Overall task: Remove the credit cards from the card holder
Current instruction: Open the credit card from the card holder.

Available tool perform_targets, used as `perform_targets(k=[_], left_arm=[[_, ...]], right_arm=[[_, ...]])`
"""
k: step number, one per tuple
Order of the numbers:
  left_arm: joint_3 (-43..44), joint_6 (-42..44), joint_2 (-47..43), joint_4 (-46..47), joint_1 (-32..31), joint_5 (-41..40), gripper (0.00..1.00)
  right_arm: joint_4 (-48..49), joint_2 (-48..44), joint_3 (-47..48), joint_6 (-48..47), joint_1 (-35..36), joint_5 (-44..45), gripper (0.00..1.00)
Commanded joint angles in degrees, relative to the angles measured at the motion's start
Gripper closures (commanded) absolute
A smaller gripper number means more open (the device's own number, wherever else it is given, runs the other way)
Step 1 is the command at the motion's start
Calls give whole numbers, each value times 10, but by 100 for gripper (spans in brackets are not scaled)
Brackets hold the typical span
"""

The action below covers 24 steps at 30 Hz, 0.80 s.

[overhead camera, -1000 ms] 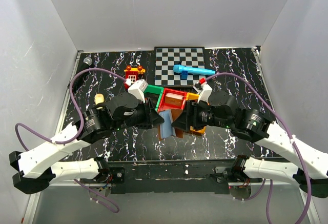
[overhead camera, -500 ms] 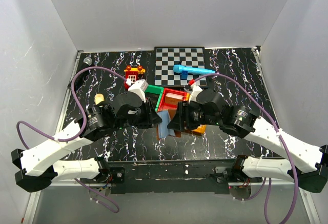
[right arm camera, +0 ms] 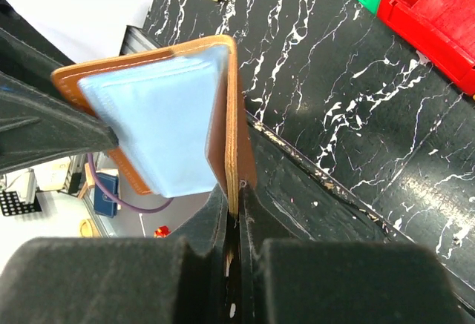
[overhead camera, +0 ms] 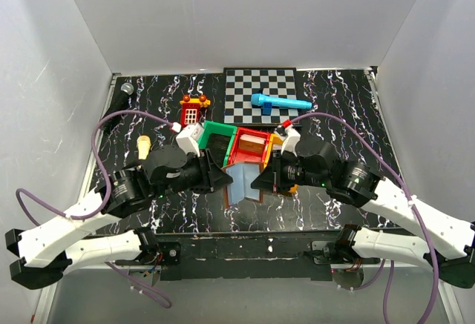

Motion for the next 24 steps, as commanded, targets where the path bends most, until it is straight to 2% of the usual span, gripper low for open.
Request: perform_targets(k=[1, 8, 13, 15, 21, 24], left_arm=[[-35, -9, -52, 79, -4, 19, 72], [-52, -2, -64, 98, -4, 28, 69], [-57, 8, -67, 108, -4, 30, 83], [-55, 13, -65, 106, -4, 29, 84], [-54, 22, -54, 103, -4, 29, 81], [-55, 23, -53, 104, -4, 30, 70]], right_arm=[[45, -25, -6, 7, -6, -16, 99], [67, -34, -16, 15, -7, -36, 99], [90, -40, -29, 26, -13, -52, 99], [92, -38, -29, 26, -13, -55, 99], [99, -42, -28, 30, -14, -62, 99], [102, -42, -28, 33, -15, -67, 99]])
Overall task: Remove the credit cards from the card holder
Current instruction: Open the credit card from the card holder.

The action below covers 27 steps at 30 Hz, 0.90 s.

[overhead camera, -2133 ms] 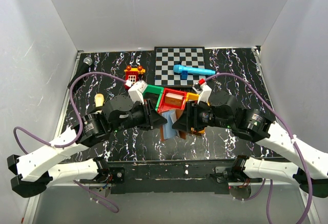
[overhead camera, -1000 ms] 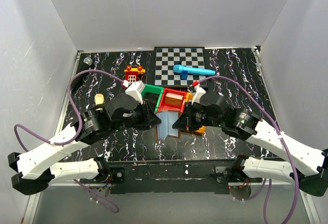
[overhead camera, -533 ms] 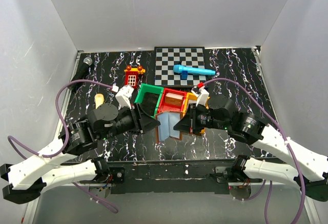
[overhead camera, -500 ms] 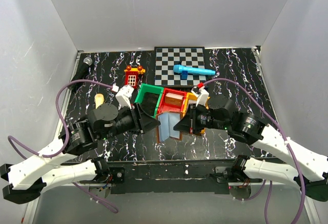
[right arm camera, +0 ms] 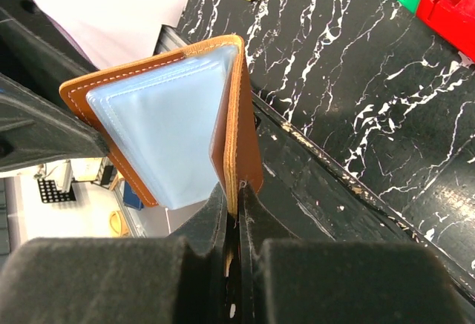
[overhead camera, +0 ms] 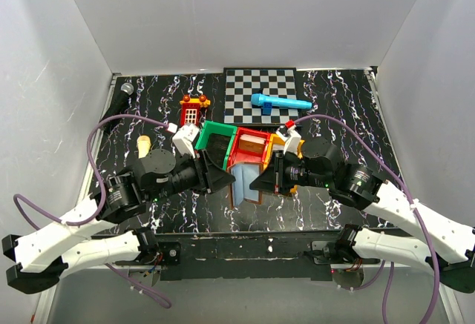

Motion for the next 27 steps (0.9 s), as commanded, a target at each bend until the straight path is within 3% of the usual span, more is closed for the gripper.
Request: perform_targets(k=[1, 14, 22, 27], left_arm=[[-1, 12, 3, 6, -4, 5, 68], [-3, 21, -19, 17, -4, 4, 78], [1, 33, -12, 28, -4, 23, 100], [7, 37, -6, 24, -4, 18, 100]], right_arm=[[56, -13, 4, 8, -3, -23, 99], [85, -19, -18, 25, -17, -46, 99], [110, -18, -26, 36, -22, -65, 99], [110, -17, -26, 36, -22, -66, 99]])
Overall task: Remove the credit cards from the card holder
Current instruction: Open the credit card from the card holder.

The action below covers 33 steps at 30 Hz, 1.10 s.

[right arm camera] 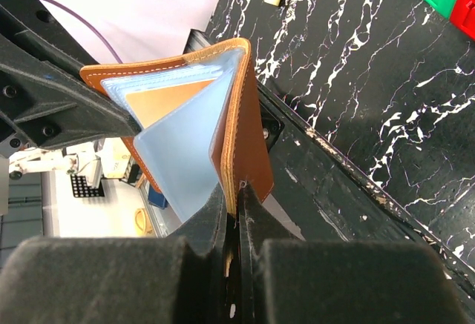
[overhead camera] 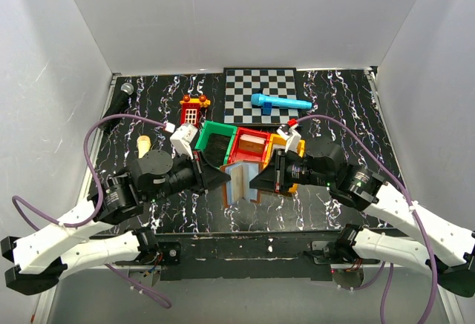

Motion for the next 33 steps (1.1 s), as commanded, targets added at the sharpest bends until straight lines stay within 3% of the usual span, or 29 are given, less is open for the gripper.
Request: perform_targets(k=[1, 5, 9, 13, 23, 25, 33], left_arm=[[6, 1, 4, 26, -4, 18, 100], [10, -2, 1, 19, -4, 8, 100], [23, -6, 1, -9, -4, -15, 100], [26, -8, 2, -19, -4, -19, 100], [54, -13, 30, -49, -4, -26, 100], [64, -13, 39, -61, -4, -32, 100], [78, -15, 55, -74, -4, -32, 100]], right_arm=[[52, -5, 0, 7, -1, -17, 99], [32, -14, 4, 0, -3, -2, 99], [17, -24, -1, -5, -11, 3, 63], [30, -35, -11, 0, -15, 0, 47], [29, -39, -7, -2, -17, 5, 29], [28, -40, -6, -2, -17, 8, 20], [29, -33, -2, -5, -17, 7, 18]])
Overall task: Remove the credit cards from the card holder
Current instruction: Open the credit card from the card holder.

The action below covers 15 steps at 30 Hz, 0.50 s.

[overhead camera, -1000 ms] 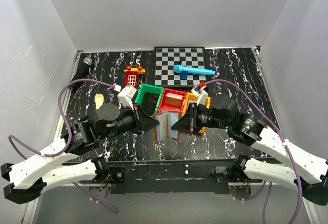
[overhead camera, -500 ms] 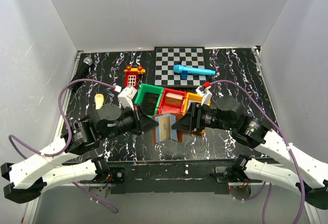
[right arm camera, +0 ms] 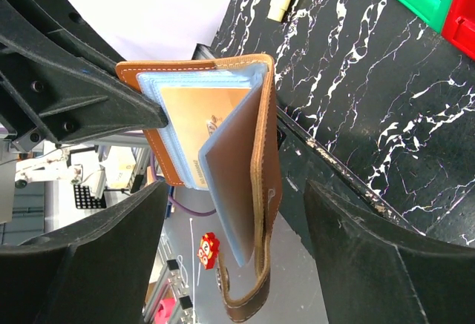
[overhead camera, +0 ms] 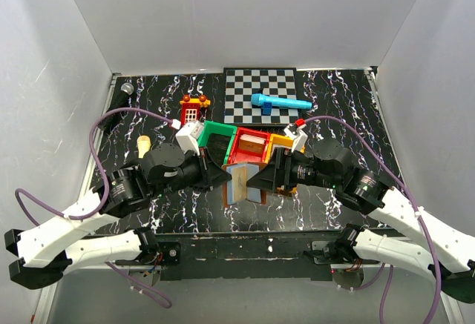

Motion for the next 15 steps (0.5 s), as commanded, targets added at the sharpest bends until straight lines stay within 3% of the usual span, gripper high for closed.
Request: perform_targets(k=[1, 3, 7, 13, 15], left_arm=[[24, -4, 3, -5, -3, -6, 100], [23, -4, 2, 0, -3, -2, 100], [11, -7, -10, 12, -3, 1, 100], [-43, -20, -41, 42, -3, 9, 100], [-70, -27, -62, 55, -3, 5, 100]], right_arm=[[14, 2, 20, -8, -2, 2, 19], [1, 10, 25, -10, -2, 2, 26], [-10, 24, 30, -12, -1, 4, 52], [-23, 22, 20, -17, -2, 12, 76], [-31, 21, 16, -21, -2, 17, 90]])
